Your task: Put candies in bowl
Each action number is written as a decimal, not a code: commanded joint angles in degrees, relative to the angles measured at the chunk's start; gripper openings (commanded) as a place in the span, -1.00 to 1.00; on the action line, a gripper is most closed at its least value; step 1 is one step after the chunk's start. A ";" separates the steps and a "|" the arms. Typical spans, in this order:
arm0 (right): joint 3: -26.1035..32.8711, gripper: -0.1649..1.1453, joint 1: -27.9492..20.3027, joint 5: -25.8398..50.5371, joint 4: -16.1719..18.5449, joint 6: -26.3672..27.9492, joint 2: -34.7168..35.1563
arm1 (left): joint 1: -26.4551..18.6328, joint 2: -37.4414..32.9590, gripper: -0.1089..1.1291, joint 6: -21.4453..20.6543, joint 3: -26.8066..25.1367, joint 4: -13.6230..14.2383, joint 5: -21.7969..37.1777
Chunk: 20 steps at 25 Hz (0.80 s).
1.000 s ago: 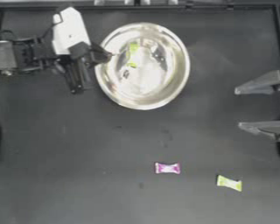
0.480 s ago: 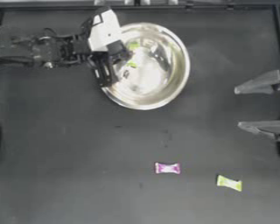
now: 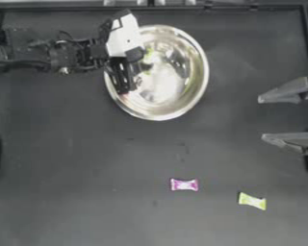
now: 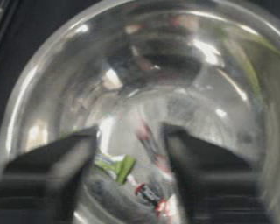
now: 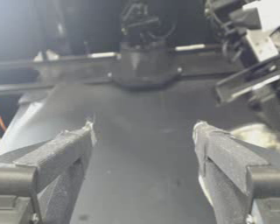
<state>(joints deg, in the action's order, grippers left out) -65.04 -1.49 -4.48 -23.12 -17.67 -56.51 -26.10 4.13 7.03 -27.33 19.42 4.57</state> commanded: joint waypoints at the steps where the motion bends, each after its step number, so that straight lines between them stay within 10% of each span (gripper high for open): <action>1: 0.26 0.74 0.09 -0.44 -0.18 -0.09 0.62 | -0.18 -1.67 0.88 0.00 1.49 -0.70 -0.53; 10: 0.09 0.74 0.09 -0.79 -0.09 -0.09 0.62 | 4.31 -13.45 0.72 0.09 -2.02 -1.49 0.44; 20: 0.00 0.74 0.00 -0.88 -0.18 -0.18 0.53 | 14.50 -33.93 0.69 0.18 -11.51 -8.44 3.60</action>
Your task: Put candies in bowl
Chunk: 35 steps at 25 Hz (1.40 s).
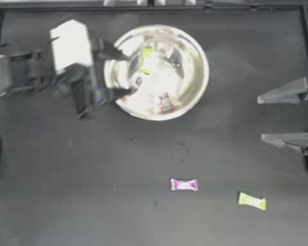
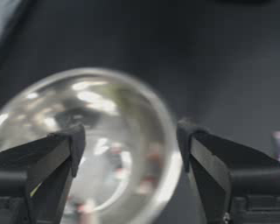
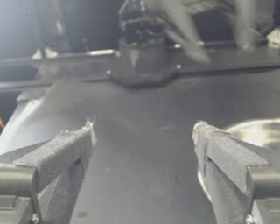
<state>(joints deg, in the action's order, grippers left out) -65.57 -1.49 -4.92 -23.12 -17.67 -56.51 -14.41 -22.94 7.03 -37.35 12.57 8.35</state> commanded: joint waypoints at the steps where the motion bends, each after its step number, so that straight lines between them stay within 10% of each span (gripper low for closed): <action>1: 0.62 0.74 0.00 -0.44 -0.09 -0.18 0.53 | 4.04 -8.79 0.69 0.26 -2.37 -2.29 -0.18; 14: 2.46 0.74 -1.58 5.27 -1.05 -0.18 0.62 | 12.83 -26.63 0.67 0.44 -16.70 -6.59 -1.85; 25: 10.37 0.74 -7.56 30.85 -1.58 2.11 0.62 | 12.74 -36.47 0.67 1.58 -24.08 -7.21 -2.90; 35: 17.84 0.74 -2.46 53.79 16.35 25.31 0.79 | 11.87 -39.46 0.67 1.93 -25.58 -7.29 -2.46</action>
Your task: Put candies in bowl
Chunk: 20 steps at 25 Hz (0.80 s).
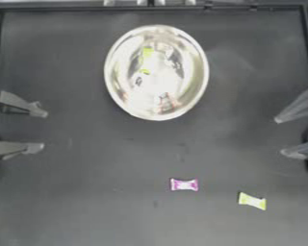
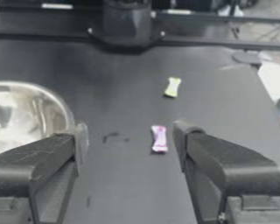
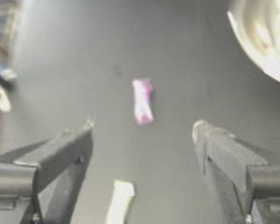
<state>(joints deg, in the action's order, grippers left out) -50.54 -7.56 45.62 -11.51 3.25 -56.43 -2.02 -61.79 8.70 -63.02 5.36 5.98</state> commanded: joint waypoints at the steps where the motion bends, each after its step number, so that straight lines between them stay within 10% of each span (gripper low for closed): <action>1: 3.25 0.74 5.45 4.04 6.15 6.42 0.97 | -0.79 -0.97 0.67 0.44 -0.09 -0.18 -0.09; 11: 6.86 0.74 21.27 11.16 18.72 24.61 12.04 | -1.93 -2.46 0.67 0.88 -0.88 -0.35 0.53; 20: 3.69 0.74 27.25 10.46 20.65 34.10 20.57 | -2.20 -2.46 0.67 0.88 -0.88 -0.35 0.53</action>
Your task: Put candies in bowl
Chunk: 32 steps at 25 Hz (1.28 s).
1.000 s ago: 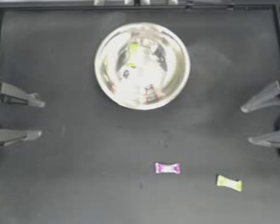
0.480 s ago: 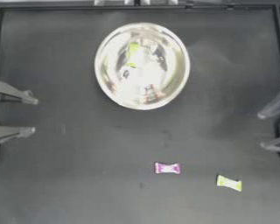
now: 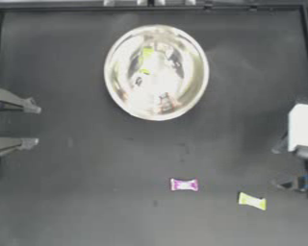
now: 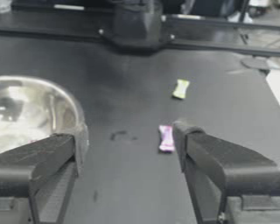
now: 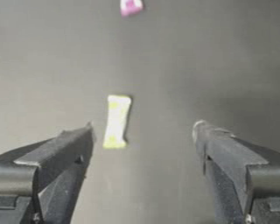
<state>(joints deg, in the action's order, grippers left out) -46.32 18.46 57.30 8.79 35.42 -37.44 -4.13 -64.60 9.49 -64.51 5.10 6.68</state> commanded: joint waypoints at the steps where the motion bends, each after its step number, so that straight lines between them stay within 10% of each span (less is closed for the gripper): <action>1: -1.05 0.74 1.67 -2.02 0.35 2.99 2.29 | -0.09 0.44 0.67 0.09 0.62 -0.09 -0.26; 14: -2.99 0.73 8.70 -7.82 3.60 13.89 11.95 | -0.09 0.88 0.67 0.53 0.79 -0.09 -0.18; 32: -4.83 0.72 8.79 -17.31 3.43 15.73 23.38 | -0.09 0.88 0.67 0.62 0.62 -1.32 -0.18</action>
<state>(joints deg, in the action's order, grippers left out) -51.59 27.07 41.04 12.30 51.06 -14.68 -4.13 -64.60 10.02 -64.51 3.87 6.68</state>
